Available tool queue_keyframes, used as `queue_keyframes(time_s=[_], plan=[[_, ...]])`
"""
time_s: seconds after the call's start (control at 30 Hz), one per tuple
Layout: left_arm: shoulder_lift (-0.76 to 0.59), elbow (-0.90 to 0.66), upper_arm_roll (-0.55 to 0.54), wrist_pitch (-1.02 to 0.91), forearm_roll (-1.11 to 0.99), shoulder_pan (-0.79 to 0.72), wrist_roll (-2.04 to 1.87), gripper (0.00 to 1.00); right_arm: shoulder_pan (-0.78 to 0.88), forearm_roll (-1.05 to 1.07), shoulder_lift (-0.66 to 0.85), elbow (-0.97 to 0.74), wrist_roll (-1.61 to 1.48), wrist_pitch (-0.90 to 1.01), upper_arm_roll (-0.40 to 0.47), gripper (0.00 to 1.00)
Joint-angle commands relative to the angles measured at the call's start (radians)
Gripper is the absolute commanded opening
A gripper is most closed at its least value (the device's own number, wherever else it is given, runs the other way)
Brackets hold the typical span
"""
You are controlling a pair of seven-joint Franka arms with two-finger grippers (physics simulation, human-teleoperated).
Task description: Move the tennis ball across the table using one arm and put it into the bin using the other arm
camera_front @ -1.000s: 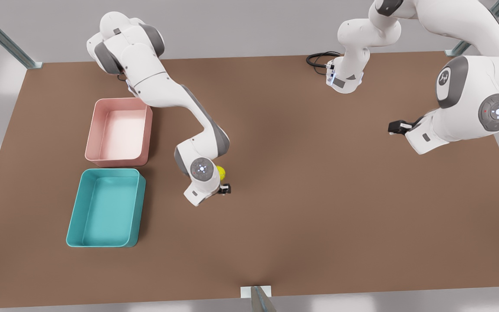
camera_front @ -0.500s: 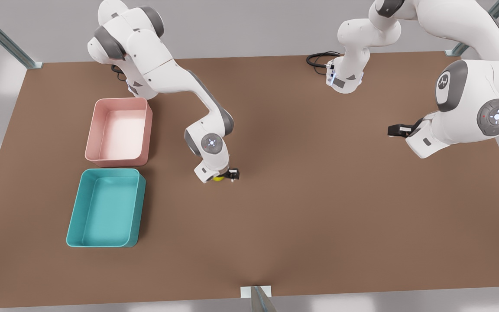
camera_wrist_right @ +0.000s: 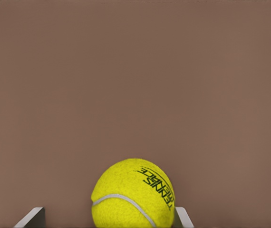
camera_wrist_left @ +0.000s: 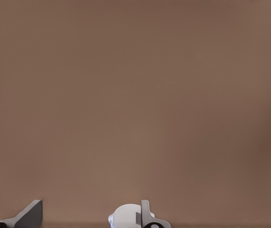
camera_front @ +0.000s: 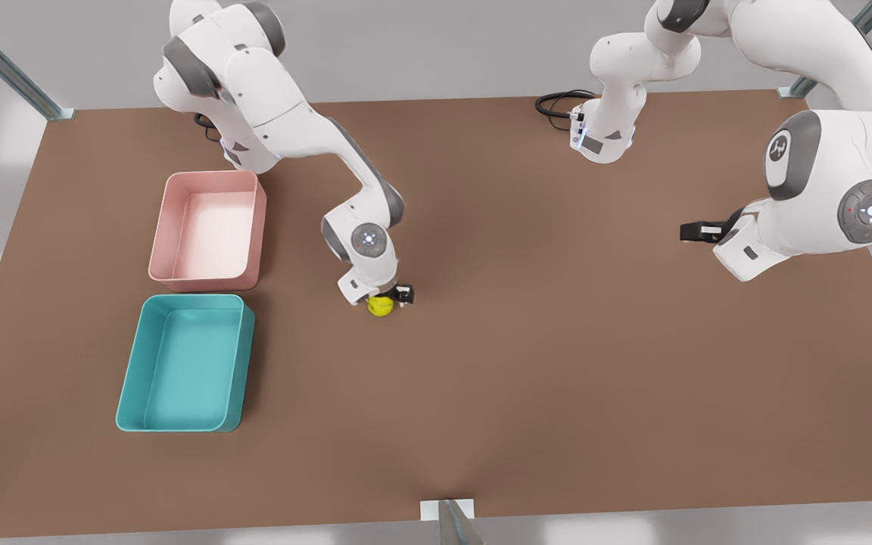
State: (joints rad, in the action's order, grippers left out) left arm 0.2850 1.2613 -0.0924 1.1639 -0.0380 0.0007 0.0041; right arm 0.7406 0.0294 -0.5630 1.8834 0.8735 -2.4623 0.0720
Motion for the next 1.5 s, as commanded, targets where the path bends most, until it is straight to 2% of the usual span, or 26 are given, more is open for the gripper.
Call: queue_keyframes(time_s=[0.0, 0.83, 0.87, 0.9, 0.93, 0.97, 1.17, 1.23, 1.4, 1.47], plan=[[-0.001, 0.0, 0.0, -0.001, 0.0, -0.001, -0.029, 1.0, -0.004, -0.01, 0.003, 0.003, 0.059, -0.021, 0.0, 1.0], [0.02, 0.0, 0.0, -0.027, 0.012, 0.021, -0.013, 1.0, -0.004, -0.011, -0.069, 0.033, 0.025, -0.055, 0.0, 1.0], [0.02, 0.0, 0.0, -0.027, 0.012, 0.021, -0.013, 1.0, -0.004, -0.011, -0.069, 0.031, 0.024, -0.057, 0.0, 0.99], [0.02, 0.0, 0.0, -0.027, 0.012, 0.021, -0.012, 1.0, -0.004, -0.011, -0.069, 0.031, 0.024, -0.057, 0.0, 0.89], [0.02, 0.0, 0.0, -0.027, 0.012, 0.021, -0.013, 1.0, -0.004, -0.011, -0.069, 0.031, 0.022, -0.055, -0.001, 0.7], [0.02, 0.0, 0.0, -0.027, 0.01, 0.019, -0.012, 1.0, -0.006, -0.011, -0.066, 0.031, 0.021, -0.052, -0.001, 0.67], [0.019, -0.002, -0.001, -0.032, 0.01, 0.019, -0.013, 1.0, -0.032, -0.01, -0.009, 0.023, -0.01, -0.038, -0.001, 0.67], [0.02, -0.002, -0.001, -0.032, 0.012, 0.018, -0.015, 1.0, -0.073, -0.01, 0.032, 0.023, -0.155, -0.014, 0.003, 0.67], [0.025, -0.002, -0.001, -0.032, 0.012, 0.018, -0.015, 1.0, -0.334, -0.011, 0.063, -0.096, -0.639, 0.169, 0.014, 0.67], [0.025, -0.002, -0.001, -0.032, 0.01, 0.016, -0.015, 1.0, -0.346, -0.011, 0.084, -0.151, -0.757, 0.273, 0.092, 0.67]])
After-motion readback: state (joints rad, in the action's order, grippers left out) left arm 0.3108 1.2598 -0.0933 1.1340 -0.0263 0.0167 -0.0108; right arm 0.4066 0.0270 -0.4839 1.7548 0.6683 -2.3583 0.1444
